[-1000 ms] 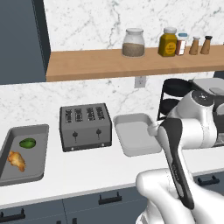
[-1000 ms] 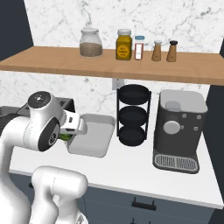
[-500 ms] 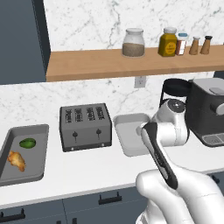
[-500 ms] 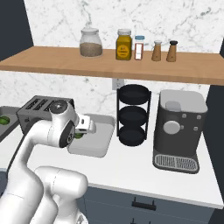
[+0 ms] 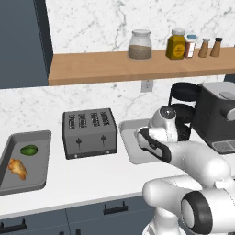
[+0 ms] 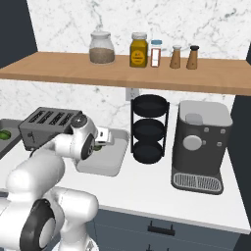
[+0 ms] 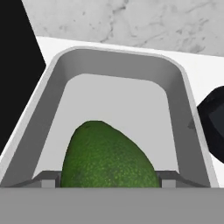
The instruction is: Place one avocado and one chicken drumstick in each tupperware on the nearby counter, to pack two identical lunches.
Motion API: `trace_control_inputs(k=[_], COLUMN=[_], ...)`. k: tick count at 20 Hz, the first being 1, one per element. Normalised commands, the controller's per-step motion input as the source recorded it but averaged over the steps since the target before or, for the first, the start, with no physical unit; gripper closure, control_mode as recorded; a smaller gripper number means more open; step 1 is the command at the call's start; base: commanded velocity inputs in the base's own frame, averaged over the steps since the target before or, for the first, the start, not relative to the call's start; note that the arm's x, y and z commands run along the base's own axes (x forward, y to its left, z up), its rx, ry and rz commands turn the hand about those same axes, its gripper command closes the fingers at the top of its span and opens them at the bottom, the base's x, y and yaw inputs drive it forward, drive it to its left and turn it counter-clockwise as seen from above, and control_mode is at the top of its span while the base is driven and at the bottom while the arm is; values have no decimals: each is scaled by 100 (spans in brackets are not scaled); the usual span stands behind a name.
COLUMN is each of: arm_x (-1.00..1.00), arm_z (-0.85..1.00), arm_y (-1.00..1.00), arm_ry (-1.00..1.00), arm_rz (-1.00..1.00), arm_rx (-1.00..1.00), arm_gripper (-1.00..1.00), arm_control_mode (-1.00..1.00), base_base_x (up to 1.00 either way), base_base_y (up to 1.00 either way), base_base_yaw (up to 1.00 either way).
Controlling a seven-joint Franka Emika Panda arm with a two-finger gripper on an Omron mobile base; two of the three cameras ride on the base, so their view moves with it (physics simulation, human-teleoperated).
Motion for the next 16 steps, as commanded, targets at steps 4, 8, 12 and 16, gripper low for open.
trace_control_inputs(k=[4,8,12,16], arm_x=[96,77,27,9], arm_z=[-8,-13,-37,-31], arm_y=[0,0,0,0], arm_ry=[12,11,7,0], arm_rz=[0,0,1,1], arm_rx=[0,0,0,0], arm_gripper=[100,100,100,100], arm_control_mode=[-100,-100,-100,-100], base_base_x=[0,0,0,0], base_base_y=[0,0,0,0], base_base_yaw=[0,0,0,0])
